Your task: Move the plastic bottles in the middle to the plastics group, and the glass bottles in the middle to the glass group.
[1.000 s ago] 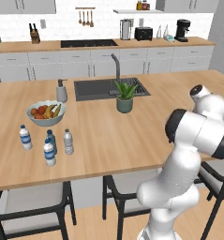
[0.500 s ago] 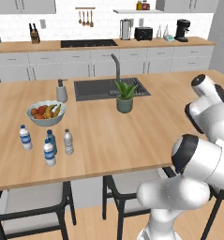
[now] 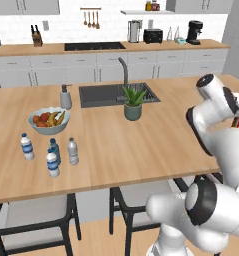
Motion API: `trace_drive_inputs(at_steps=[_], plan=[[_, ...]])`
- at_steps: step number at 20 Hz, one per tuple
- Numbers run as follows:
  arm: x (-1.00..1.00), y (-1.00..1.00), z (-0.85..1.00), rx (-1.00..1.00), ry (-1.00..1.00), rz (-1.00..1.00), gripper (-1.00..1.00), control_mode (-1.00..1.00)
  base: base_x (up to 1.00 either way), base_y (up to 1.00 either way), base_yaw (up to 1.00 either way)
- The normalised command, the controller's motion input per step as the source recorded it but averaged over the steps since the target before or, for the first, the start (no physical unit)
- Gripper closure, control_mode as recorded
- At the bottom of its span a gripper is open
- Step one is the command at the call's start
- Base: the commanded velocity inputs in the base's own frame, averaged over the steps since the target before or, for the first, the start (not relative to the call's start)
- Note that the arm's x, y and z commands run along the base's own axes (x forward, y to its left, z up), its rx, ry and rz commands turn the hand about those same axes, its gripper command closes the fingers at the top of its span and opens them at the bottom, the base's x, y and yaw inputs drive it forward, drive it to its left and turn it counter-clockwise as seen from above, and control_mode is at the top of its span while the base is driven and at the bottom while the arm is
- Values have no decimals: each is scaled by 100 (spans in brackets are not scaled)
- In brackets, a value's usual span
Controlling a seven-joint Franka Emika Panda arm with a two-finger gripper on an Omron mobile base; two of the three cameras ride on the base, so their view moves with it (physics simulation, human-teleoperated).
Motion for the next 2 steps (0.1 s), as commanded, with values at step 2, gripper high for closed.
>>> trace_drive_inputs(at_steps=[2], plan=[[-46,50,0,0,0,20,-100,-100,0,0,0]])
